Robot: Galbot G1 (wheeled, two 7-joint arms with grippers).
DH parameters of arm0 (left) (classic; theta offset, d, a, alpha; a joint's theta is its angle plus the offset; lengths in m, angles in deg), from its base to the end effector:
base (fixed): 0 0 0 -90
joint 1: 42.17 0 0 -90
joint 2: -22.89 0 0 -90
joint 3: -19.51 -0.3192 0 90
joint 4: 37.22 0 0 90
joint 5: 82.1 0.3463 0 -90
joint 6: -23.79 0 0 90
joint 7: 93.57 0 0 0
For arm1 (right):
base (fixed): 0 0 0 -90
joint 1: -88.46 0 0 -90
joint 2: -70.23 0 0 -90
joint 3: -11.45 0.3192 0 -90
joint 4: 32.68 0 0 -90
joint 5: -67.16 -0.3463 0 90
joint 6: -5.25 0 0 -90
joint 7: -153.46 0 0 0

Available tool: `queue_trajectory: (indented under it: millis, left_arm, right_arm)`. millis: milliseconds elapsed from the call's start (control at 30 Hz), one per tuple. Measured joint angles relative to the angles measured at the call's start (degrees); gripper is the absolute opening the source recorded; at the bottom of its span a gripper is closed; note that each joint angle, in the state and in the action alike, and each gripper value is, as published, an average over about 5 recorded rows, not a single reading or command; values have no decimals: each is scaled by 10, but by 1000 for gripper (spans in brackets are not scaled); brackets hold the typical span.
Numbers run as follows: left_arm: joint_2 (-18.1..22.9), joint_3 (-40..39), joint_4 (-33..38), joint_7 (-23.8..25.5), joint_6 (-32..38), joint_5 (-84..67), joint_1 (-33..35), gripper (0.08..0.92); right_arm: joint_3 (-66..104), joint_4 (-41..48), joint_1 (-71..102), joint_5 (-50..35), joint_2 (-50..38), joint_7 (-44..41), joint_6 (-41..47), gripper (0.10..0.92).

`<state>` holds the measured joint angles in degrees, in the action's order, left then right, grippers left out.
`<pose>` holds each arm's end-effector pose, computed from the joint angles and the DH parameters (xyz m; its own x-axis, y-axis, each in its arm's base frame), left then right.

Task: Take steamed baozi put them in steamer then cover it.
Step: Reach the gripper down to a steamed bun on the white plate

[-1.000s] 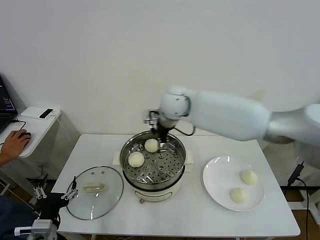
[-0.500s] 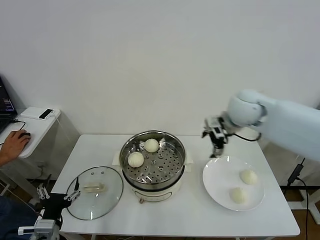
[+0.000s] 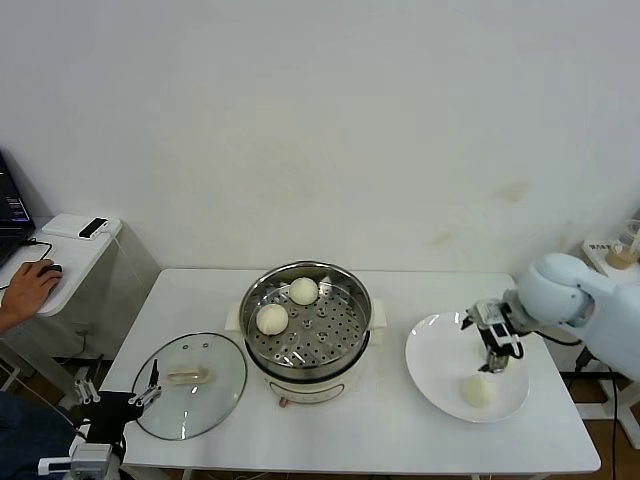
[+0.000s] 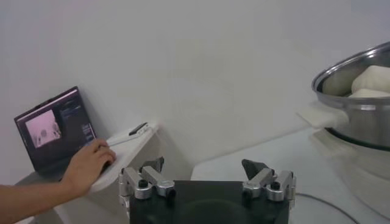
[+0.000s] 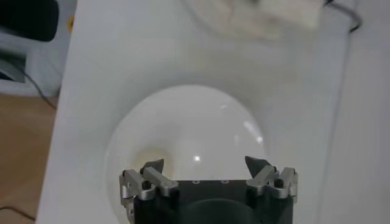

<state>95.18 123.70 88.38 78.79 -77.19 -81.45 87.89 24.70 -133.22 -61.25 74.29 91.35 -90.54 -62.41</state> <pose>0.1503 0.1015 -0.2454 -0.9653 -0.2090 0.1565 -0.1268 0.8993 0.4185 0.3859 -0.1193 -0.1350 -0.1989 -0.0448 0.9790 -0.9681 -0.1464 -0.2034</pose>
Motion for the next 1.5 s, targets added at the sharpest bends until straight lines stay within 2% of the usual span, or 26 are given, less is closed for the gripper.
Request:
queue_trajectory:
  millis: [433, 967, 1267, 1500]
  left_arm:
    - [2, 8, -2, 0, 0, 0, 4, 823]
    - [3, 10, -4, 0, 0, 1, 0, 823]
    - [4, 10, -4, 0, 0, 1, -1, 823]
    - [5, 9, -4, 0, 0, 2, -1, 823]
  right_arm:
    - [117, 37, 171, 58, 10, 9, -14, 823]
    - [150, 97, 213, 70, 51, 38, -9, 813]
    - [153, 117, 217, 72, 71, 45, -3, 737]
    - [152, 118, 211, 65, 74, 41, 0, 616]
